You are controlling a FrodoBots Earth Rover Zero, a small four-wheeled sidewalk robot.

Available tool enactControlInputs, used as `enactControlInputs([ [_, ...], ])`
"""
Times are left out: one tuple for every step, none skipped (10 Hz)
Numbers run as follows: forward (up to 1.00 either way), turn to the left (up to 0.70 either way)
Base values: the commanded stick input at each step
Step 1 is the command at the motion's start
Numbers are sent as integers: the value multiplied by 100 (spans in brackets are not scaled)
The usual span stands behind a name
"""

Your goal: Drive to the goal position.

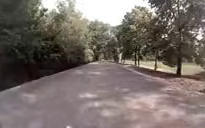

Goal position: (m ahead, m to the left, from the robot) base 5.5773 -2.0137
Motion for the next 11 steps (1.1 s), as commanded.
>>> enactControlInputs([
  [70,0],
  [70,0],
  [70,0],
  [70,0],
  [70,0],
  [70,0],
  [70,0],
  [70,0],
  [70,0],
  [70,0],
  [70,0],
])
